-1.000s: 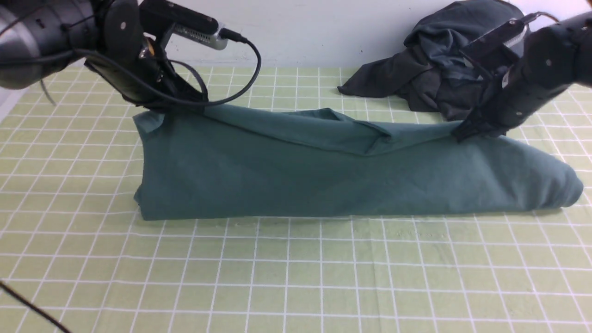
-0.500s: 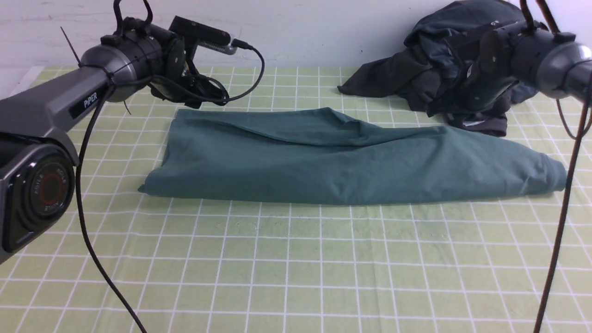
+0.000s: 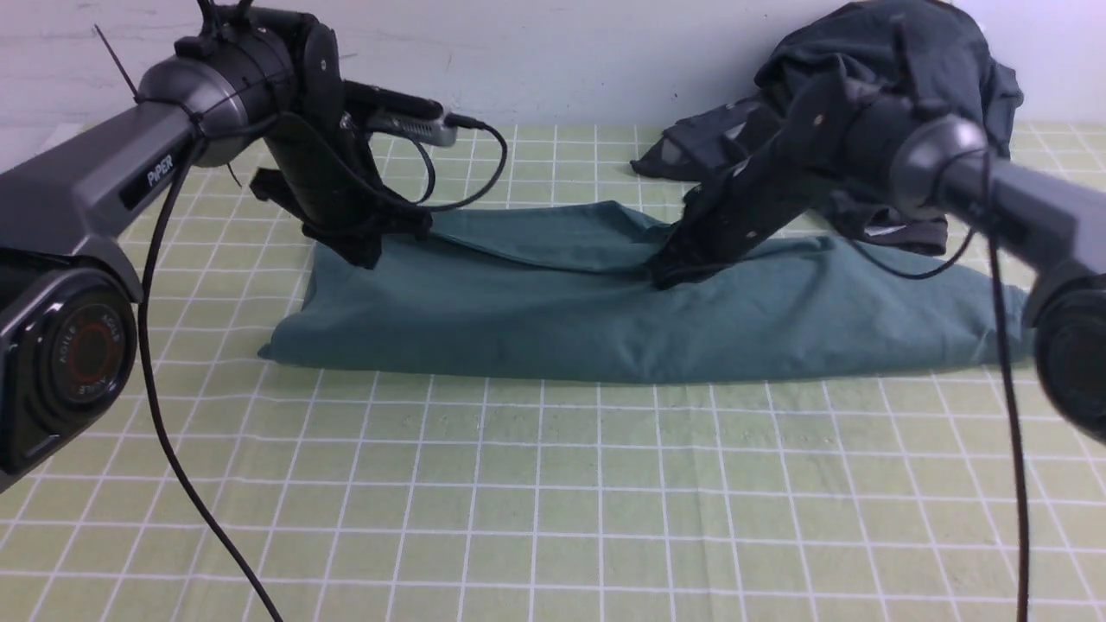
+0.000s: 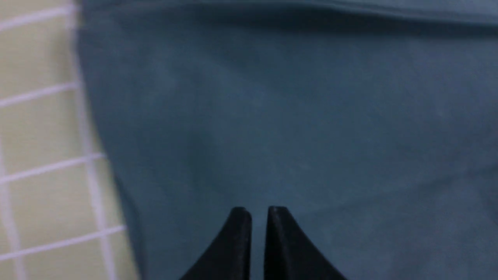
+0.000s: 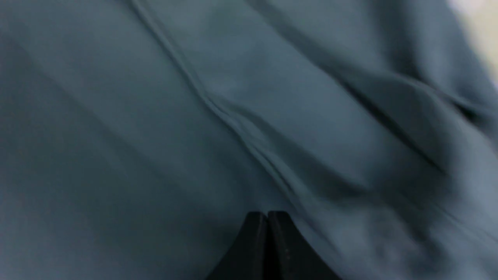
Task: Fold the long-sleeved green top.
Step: Use the right arm to clamp the right edge of the fabric
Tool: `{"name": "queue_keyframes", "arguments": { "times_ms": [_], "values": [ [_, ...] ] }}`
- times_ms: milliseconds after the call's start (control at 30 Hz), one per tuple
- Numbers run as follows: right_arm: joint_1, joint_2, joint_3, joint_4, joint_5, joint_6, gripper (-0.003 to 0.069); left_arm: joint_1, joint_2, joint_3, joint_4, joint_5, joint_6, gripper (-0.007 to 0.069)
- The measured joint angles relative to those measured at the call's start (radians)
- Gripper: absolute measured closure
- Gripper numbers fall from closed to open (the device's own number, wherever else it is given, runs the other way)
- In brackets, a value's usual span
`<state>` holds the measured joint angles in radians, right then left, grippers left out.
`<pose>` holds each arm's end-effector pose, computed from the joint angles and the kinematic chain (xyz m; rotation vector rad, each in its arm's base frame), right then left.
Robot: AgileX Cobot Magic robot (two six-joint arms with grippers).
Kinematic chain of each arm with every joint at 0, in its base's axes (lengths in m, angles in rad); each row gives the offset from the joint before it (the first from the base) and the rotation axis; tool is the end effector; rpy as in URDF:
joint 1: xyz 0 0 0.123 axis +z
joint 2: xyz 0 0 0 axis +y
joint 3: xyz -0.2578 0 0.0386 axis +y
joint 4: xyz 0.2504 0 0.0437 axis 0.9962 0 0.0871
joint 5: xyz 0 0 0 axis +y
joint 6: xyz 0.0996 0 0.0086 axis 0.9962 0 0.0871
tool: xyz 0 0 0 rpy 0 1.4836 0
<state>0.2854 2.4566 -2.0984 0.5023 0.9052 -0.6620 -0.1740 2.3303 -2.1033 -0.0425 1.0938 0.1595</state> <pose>0.4833 0.1813 0.1264 -0.9184 2.4688 0.5021 0.4842 -0.0889 0.1753 0.4473 2.7682 -0.0611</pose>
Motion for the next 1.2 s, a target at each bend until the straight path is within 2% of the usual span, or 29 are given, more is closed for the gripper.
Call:
{"name": "queue_keyframes", "arguments": {
  "times_ms": [67, 133, 200, 333, 433, 500, 633, 700, 833, 867, 900, 967, 1033, 1100, 1133, 1200],
  "values": [
    [0.015, 0.032, -0.005, 0.074, -0.085, -0.076, 0.0670, -0.001, 0.024, 0.000, -0.051, 0.013, 0.042, 0.0622],
    [0.022, 0.044, -0.005, 0.089, -0.132, -0.105, 0.0670, -0.001, 0.033, 0.000, -0.063, 0.014, 0.051, 0.0626],
    [0.034, 0.066, -0.005, 0.120, -0.296, -0.137, 0.0670, -0.001, 0.045, 0.000, -0.075, 0.014, 0.057, 0.0628],
    [0.034, 0.101, -0.002, 0.189, -0.645, -0.107, 0.0655, -0.001, 0.048, 0.000, -0.078, 0.013, 0.058, 0.0628],
    [0.005, 0.083, -0.002, 0.234, -0.711, -0.104, 0.0616, -0.001, 0.048, 0.000, -0.072, 0.015, 0.058, 0.0628],
    [-0.013, 0.065, -0.002, 0.237, -0.683, -0.104, 0.0602, -0.001, 0.048, 0.000, -0.066, 0.027, 0.058, 0.0628],
    [-0.100, -0.048, -0.002, 0.179, -0.334, -0.058, 0.0559, -0.001, 0.020, 0.001, -0.021, 0.116, 0.074, 0.0628],
    [-0.131, -0.111, -0.002, 0.095, -0.177, 0.029, 0.0557, 0.001, -0.017, 0.015, -0.007, 0.118, 0.084, 0.0628],
    [-0.201, -0.223, -0.002, -0.179, 0.136, 0.254, 0.0557, 0.018, -0.154, 0.113, -0.004, 0.118, 0.079, 0.0628],
    [-0.204, -0.227, -0.002, -0.195, 0.152, 0.263, 0.0557, 0.023, -0.179, 0.139, -0.006, 0.118, 0.076, 0.0628],
    [-0.243, -0.248, 0.020, -0.336, 0.257, 0.329, 0.0557, 0.033, -0.242, 0.221, -0.013, 0.113, 0.067, 0.0628],
    [-0.294, -0.251, 0.090, -0.418, 0.298, 0.381, 0.0557, 0.038, -0.312, 0.342, -0.015, 0.081, 0.059, 0.0628],
    [-0.322, -0.251, 0.138, -0.439, 0.297, 0.399, 0.0557, 0.038, -0.348, 0.418, -0.020, 0.052, 0.053, 0.0628],
    [-0.398, -0.241, 0.283, -0.486, 0.181, 0.413, 0.0557, 0.038, -0.431, 0.574, -0.024, -0.014, 0.030, 0.0627],
    [-0.398, -0.240, 0.292, -0.490, 0.181, 0.413, 0.0557, 0.038, -0.438, 0.585, -0.024, -0.014, 0.028, 0.0627],
    [-0.453, -0.229, 0.353, -0.531, 0.053, 0.451, 0.0556, 0.038, -0.548, 0.701, -0.025, -0.069, 0.016, 0.0627]
  ]
}}
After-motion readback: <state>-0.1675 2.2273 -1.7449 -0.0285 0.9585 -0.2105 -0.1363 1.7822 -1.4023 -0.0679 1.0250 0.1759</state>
